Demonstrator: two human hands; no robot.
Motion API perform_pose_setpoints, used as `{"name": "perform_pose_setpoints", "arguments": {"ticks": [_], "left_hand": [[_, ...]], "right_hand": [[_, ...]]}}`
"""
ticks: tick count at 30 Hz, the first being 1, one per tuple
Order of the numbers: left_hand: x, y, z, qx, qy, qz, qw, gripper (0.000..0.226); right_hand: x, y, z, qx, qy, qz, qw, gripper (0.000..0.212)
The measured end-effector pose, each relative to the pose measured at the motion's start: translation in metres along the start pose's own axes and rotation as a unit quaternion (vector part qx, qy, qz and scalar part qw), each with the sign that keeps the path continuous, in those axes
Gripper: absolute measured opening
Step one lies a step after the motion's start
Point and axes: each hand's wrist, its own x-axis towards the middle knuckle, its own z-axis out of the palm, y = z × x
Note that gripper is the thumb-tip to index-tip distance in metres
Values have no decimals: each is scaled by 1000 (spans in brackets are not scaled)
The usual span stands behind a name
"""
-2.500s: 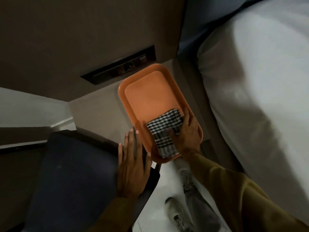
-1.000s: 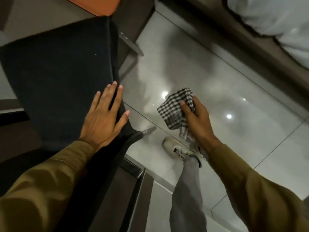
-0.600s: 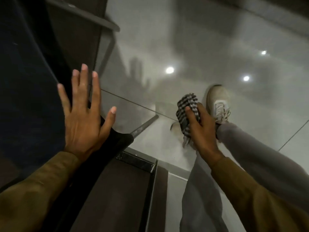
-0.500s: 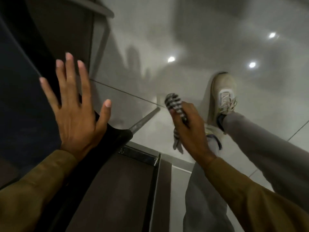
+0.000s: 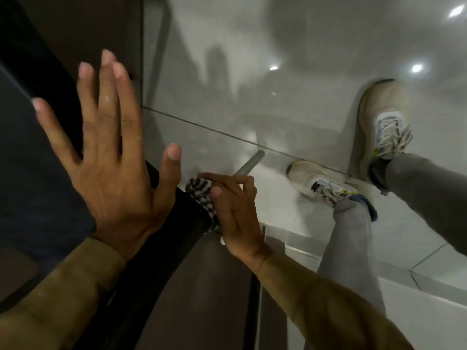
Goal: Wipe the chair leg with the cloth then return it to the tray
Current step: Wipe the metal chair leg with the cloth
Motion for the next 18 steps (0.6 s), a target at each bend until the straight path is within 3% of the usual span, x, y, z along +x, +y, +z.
{"name": "perform_pose_setpoints", "arguments": {"ticks": [4,11,14,16,18], "left_hand": [[0,-3,0,3,-11,13,1000,80],[0,1,1,35,17,0,999,75],[-1,-2,4,34,29,14,999,75],[-2,-2,8,31,31,17,999,74],[-2,-2,10,29,33,14,999,74]], "right_hand": [[29,35,-4,28,-20,19,999,41],[59,18,-31,73,-60,232,968,54],[15,-9,-22,145,-92,211,962,59],[-7,-14,-15,148,-97,190,966,43],[0,-6,-14,139,-87,157,974,40]]}}
